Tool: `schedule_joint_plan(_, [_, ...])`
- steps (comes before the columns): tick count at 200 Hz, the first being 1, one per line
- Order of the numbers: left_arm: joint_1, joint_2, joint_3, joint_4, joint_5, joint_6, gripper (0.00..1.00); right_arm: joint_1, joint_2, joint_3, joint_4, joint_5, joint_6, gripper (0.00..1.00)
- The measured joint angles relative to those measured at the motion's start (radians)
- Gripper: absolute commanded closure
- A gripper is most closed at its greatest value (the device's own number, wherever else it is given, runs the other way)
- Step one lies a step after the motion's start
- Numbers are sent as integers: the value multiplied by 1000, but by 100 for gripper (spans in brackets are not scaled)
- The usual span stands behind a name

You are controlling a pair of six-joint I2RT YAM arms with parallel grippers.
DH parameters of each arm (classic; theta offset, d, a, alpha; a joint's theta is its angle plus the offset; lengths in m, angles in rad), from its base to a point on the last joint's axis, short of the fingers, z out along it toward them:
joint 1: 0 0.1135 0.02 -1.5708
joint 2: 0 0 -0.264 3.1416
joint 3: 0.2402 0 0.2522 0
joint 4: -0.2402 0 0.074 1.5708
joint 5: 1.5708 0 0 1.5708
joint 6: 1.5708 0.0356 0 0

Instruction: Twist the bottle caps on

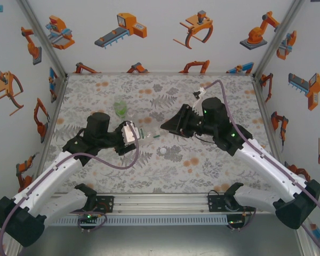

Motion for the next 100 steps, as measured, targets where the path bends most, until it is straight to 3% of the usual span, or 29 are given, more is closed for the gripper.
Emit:
schedule_joint_plan(14, [0, 0, 0, 0, 0, -2, 100, 0, 12, 18, -15, -2, -8, 65])
schedule_joint_plan(52, [-2, 0, 0, 24, 7, -15, 100, 3, 48, 83, -95, -5, -93, 35])
schedule_joint_plan(100, [-7, 2, 0, 47, 84, -16, 100, 7, 44, 182, -220, 0, -364, 30])
